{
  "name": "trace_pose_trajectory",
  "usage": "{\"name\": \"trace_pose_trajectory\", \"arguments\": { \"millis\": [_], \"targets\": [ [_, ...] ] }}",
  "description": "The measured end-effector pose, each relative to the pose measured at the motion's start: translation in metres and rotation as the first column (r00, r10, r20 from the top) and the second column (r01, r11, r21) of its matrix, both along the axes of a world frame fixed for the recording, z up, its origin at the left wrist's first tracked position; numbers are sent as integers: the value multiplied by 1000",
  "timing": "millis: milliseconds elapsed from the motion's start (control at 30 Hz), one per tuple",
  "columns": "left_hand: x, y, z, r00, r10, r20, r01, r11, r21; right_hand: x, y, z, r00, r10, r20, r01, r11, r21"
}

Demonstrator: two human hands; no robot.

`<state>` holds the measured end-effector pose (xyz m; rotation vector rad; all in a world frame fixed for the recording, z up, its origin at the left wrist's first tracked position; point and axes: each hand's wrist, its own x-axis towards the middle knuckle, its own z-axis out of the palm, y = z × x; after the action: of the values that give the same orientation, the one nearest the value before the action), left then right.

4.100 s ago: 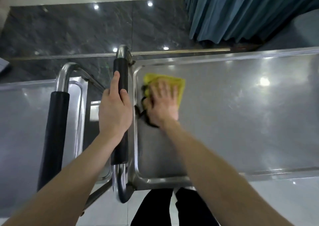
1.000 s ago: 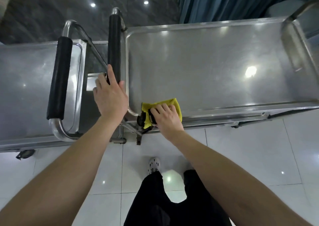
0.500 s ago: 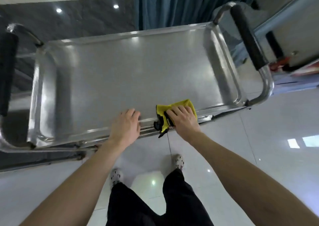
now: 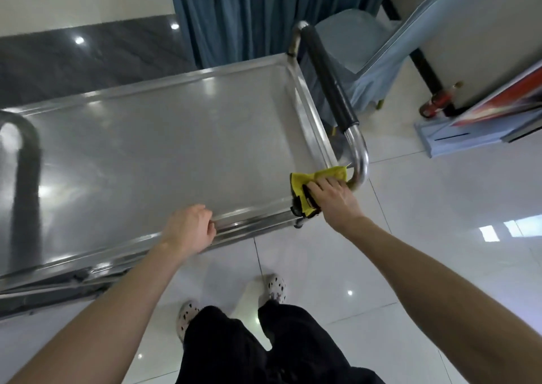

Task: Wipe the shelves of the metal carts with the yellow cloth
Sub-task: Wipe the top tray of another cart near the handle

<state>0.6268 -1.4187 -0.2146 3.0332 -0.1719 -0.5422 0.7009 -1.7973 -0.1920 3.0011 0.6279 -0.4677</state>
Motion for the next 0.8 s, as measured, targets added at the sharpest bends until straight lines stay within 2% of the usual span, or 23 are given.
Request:
{"name": "trace_pose_trajectory", "arguments": {
  "millis": [100, 200, 267, 333, 433, 500, 600, 700, 800],
  "targets": [
    [23, -13, 32, 986, -12, -165, 33, 991, 129, 8, 5, 9, 997, -46, -61, 48, 998, 31],
    [46, -25, 48, 991, 34, -133, -24, 997, 79, 12, 20, 6, 974, -221, -46, 222, 975, -4],
    [70, -26, 35, 994, 33, -102, -31, 999, 25, 8, 32, -5, 940, -340, 6, 339, 940, 36],
    [105, -28, 23, 996, -19, -92, 19, 1000, -7, 7, 43, -14, 903, -428, 46, 423, 901, 94],
    [168, -40, 48, 987, -97, -130, 99, 995, 7, 11, 49, -18, 855, -517, 37, 509, 851, 127],
    [211, -49, 71, 979, -130, -157, 145, 986, 83, 19, 48, -13, 837, -546, 21, 539, 832, 130],
    [261, -45, 78, 975, -125, -181, 144, 985, 92, 36, 45, -8, 832, -555, -24, 554, 826, 108],
    [286, -40, 74, 964, -115, -241, 146, 983, 115, 63, 48, -7, 815, -579, -27, 578, 810, 99],
    [290, -37, 66, 964, -133, -231, 157, 984, 88, 92, 59, -5, 834, -551, 35, 547, 833, 88]
  ]
}}
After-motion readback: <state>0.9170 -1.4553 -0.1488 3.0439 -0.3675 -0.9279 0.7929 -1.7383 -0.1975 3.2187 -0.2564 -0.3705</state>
